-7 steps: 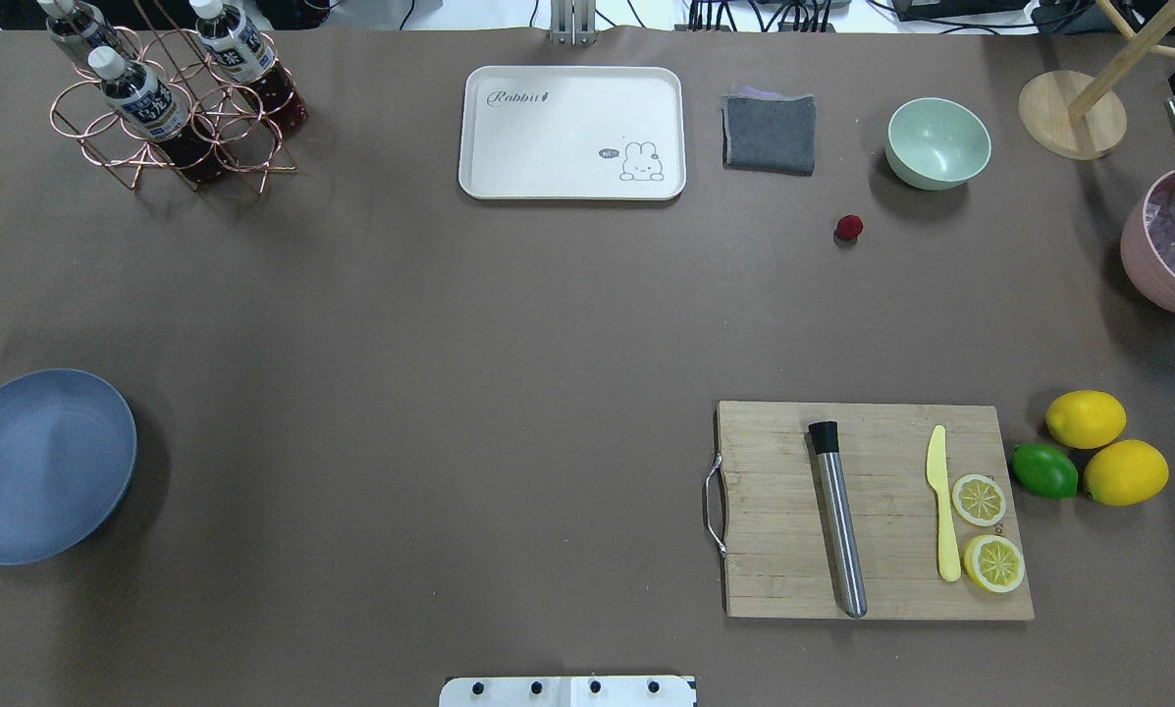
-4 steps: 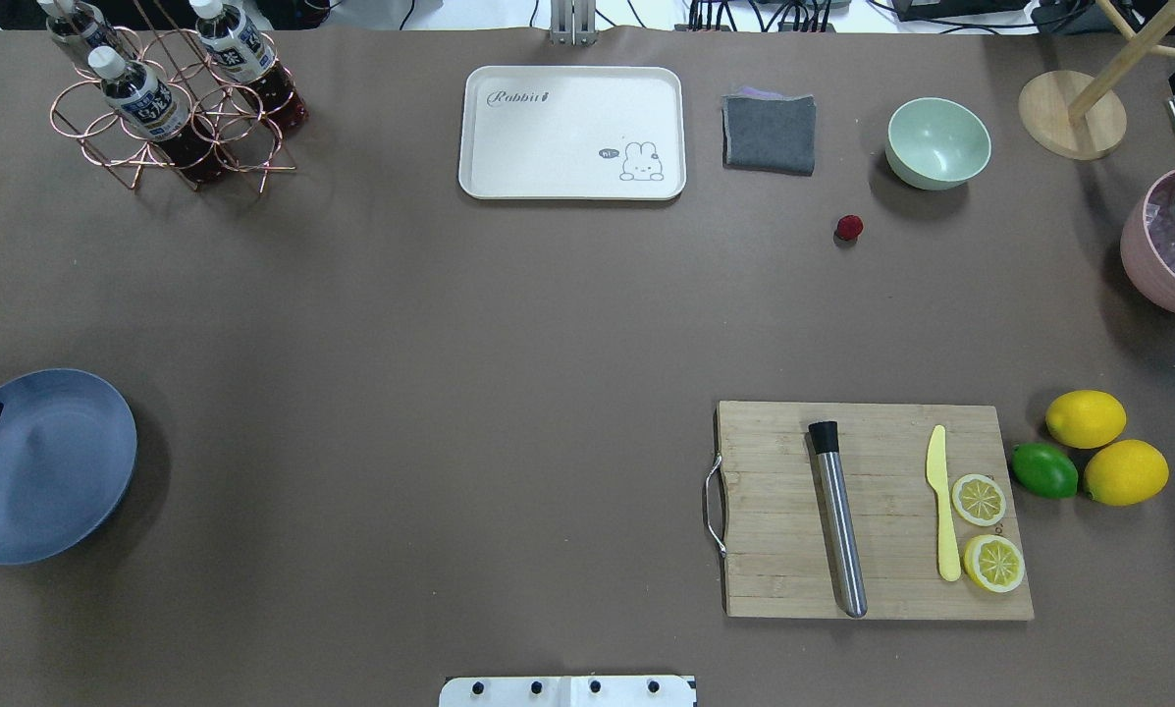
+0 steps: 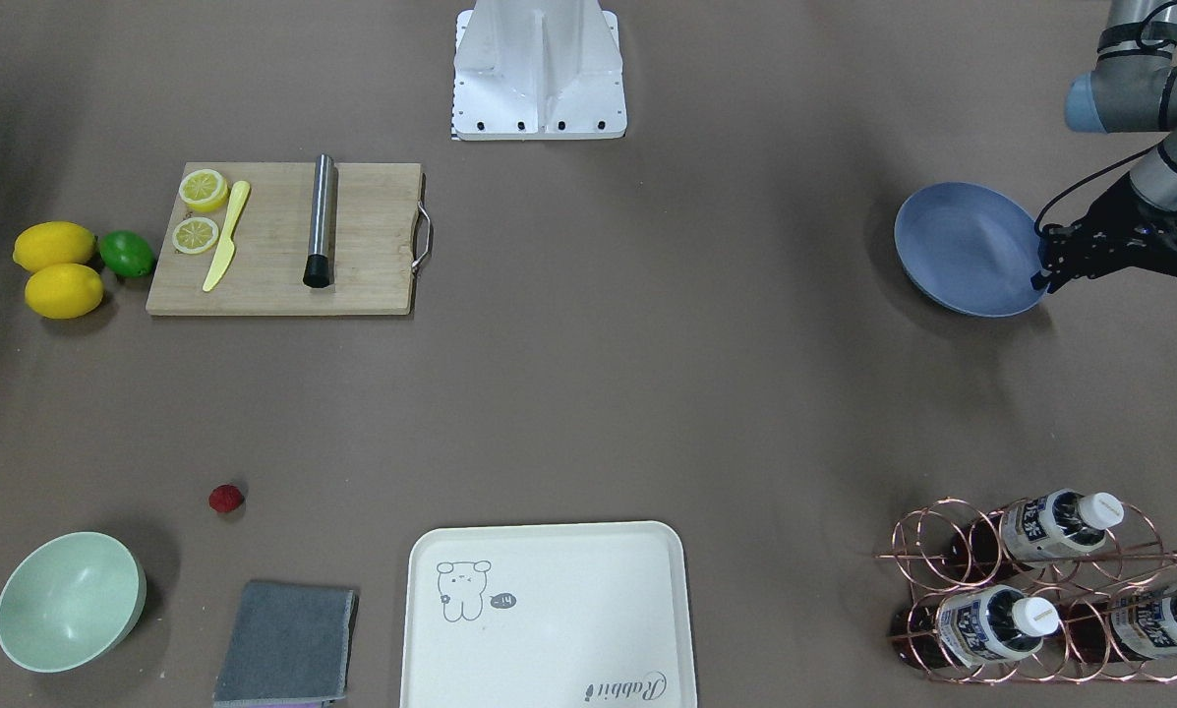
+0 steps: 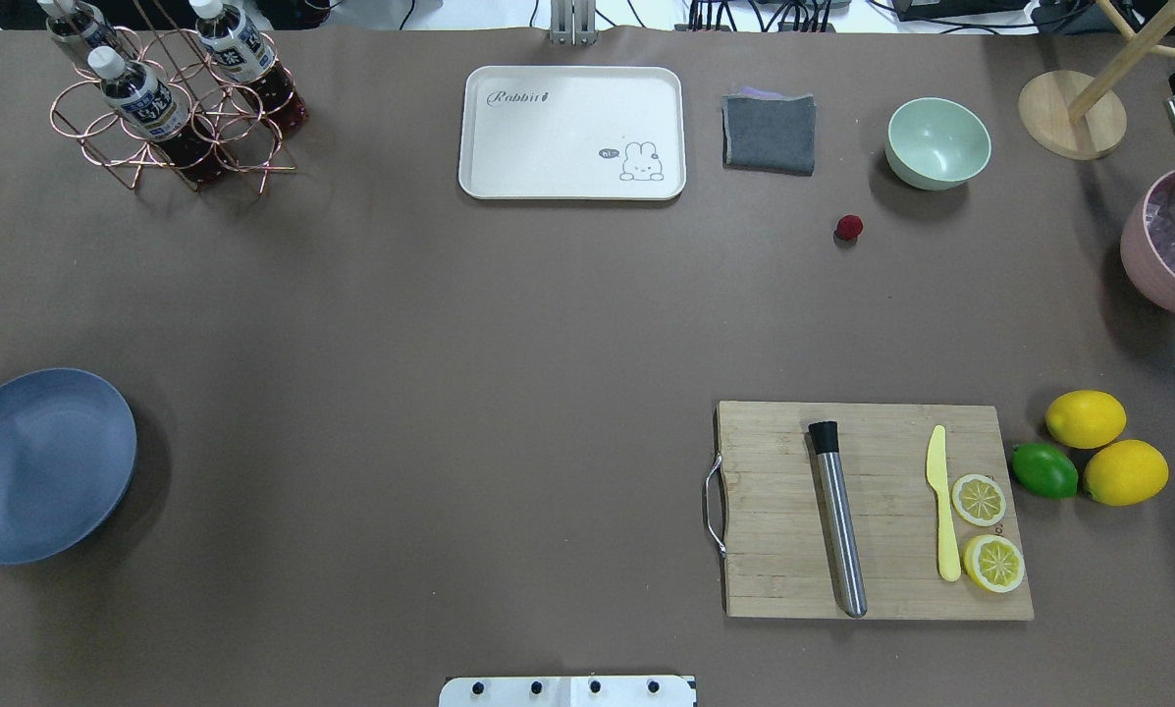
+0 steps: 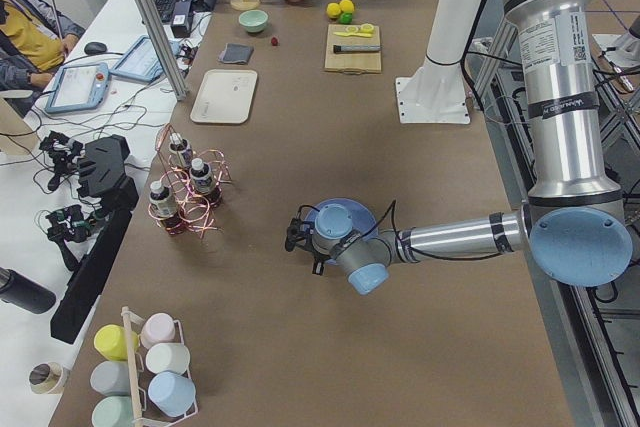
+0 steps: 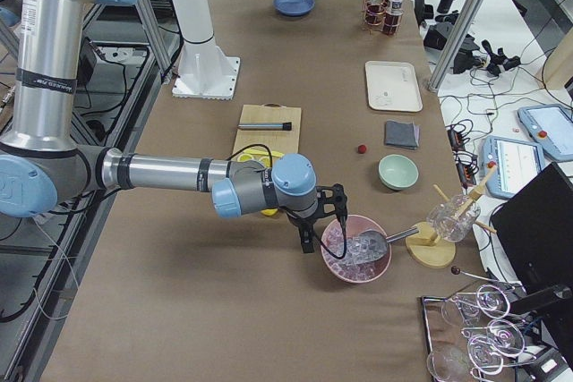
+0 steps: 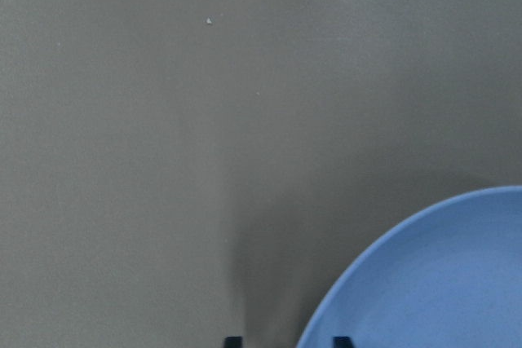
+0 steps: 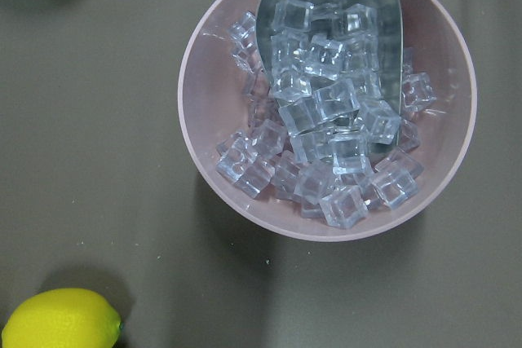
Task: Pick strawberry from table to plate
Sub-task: 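Push the blue plate to table center with left gripper while right gripper approaches strawberry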
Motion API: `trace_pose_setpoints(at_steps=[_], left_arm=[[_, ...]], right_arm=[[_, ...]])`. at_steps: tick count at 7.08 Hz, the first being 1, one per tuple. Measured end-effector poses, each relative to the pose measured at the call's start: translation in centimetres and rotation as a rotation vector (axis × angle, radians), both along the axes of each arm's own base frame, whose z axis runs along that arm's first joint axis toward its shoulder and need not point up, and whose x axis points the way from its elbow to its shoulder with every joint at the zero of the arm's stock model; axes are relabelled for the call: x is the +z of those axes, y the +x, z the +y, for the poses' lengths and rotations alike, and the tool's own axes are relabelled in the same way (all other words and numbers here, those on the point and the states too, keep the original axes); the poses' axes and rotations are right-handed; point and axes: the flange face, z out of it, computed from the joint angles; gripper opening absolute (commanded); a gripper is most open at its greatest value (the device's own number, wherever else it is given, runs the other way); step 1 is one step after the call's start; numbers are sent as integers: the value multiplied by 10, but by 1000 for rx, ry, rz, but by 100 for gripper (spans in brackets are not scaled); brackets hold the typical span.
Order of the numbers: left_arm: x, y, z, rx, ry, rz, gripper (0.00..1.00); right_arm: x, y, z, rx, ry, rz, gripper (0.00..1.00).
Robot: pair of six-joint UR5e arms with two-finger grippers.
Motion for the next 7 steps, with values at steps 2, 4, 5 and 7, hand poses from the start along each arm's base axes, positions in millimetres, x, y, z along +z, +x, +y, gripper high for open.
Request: trace_pose_setpoints(at_steps=[2,4,5,7], left_arm=[[-15,6,-3,47,-15,57,0],[-69,24,-39,31,-61,168,0],[-111,44,-62,-6,-100,225,0],[-206,120,-90,-61,-169,284,0]], right_arm=[[-14,-13,-19,-19,27,6,100],[-44,-47,-52,-6,9,-7,100],[-64,-68,-68,13,-14,-22,100],[-111,-127,-101,45,-40,-29,100]])
